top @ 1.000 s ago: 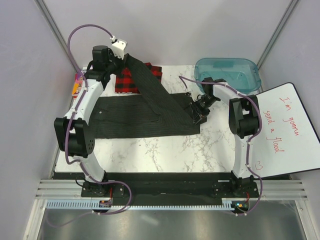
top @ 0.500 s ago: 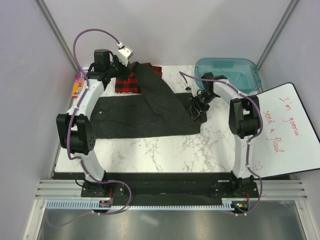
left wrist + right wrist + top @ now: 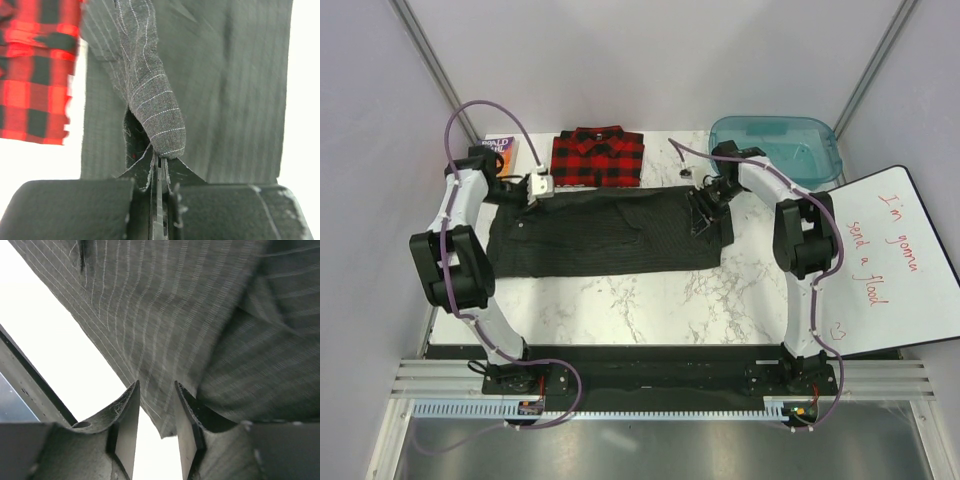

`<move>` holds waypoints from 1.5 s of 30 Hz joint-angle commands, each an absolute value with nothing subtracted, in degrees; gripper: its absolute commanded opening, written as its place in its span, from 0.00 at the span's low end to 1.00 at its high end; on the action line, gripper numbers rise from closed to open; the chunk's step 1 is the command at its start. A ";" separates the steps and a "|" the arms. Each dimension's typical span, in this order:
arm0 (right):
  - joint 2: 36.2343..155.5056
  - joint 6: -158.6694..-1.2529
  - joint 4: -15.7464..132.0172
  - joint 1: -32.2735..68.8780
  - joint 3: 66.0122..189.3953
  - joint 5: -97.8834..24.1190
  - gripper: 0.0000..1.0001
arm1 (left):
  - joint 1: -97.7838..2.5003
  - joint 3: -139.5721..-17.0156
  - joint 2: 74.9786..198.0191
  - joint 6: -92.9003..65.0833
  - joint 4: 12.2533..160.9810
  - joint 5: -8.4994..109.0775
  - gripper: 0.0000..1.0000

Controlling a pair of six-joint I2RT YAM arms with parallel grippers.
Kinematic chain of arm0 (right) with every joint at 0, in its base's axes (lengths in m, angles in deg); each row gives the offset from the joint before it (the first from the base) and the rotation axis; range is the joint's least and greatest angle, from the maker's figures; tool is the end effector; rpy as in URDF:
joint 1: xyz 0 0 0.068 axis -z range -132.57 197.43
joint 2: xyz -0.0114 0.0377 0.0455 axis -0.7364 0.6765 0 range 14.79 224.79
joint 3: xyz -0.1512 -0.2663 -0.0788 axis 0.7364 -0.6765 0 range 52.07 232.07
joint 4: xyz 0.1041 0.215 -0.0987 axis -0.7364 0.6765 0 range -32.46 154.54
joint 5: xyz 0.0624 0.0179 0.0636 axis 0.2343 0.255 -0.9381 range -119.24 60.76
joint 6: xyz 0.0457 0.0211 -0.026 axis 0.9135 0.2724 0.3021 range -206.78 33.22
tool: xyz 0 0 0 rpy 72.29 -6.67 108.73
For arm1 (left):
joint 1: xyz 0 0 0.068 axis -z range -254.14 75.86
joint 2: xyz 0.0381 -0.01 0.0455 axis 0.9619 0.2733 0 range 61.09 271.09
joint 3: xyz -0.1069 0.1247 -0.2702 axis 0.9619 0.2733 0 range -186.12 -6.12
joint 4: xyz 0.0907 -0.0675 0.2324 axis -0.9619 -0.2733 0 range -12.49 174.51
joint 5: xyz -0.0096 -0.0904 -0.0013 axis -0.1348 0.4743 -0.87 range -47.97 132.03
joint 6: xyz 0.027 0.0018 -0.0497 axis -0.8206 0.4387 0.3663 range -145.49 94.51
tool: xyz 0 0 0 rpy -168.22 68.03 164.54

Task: Fold and stack the long sleeve shirts
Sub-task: Fold the shirt

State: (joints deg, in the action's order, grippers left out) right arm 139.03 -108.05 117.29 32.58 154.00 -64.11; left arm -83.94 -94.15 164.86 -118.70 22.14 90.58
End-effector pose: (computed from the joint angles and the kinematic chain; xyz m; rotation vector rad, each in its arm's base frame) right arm 0.4339 0.1385 0.2269 -0.9401 2.6830 0.8802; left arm 0.3628 0.0326 0.3073 1.6224 1.6570 -0.4616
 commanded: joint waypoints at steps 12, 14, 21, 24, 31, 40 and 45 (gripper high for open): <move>138.72 -107.25 113.79 31.26 146.73 -58.24 0.32 | -92.86 -82.60 159.36 -159.69 22.19 83.61 0.02; 138.28 -107.78 114.23 31.26 146.11 -58.33 0.32 | -93.30 -80.22 158.92 -161.54 26.30 83.60 0.02; 136.87 -109.71 115.98 31.26 146.55 -59.47 0.33 | -95.49 -76.18 159.09 -163.13 38.43 80.27 0.20; 136.26 -111.38 118.26 31.26 147.95 -61.57 0.35 | -98.22 -76.43 159.00 -162.86 39.51 79.91 0.24; 133.27 -114.38 123.20 31.08 152.17 -67.11 0.37 | -99.63 -78.46 155.14 -144.55 36.01 82.98 0.38; 137.74 -103.57 110.29 28.62 155.43 -61.15 0.37 | -83.38 -80.65 161.98 -102.77 35.65 70.08 0.27; 140.74 -100.40 105.45 26.34 153.25 -55.53 0.36 | -80.21 -80.05 168.75 -94.14 35.65 61.64 0.22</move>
State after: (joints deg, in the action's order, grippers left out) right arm 138.18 -104.38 111.65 28.01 153.91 -60.31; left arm -80.69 -79.97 164.64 -107.72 36.77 70.15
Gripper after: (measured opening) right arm 0.360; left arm 0.232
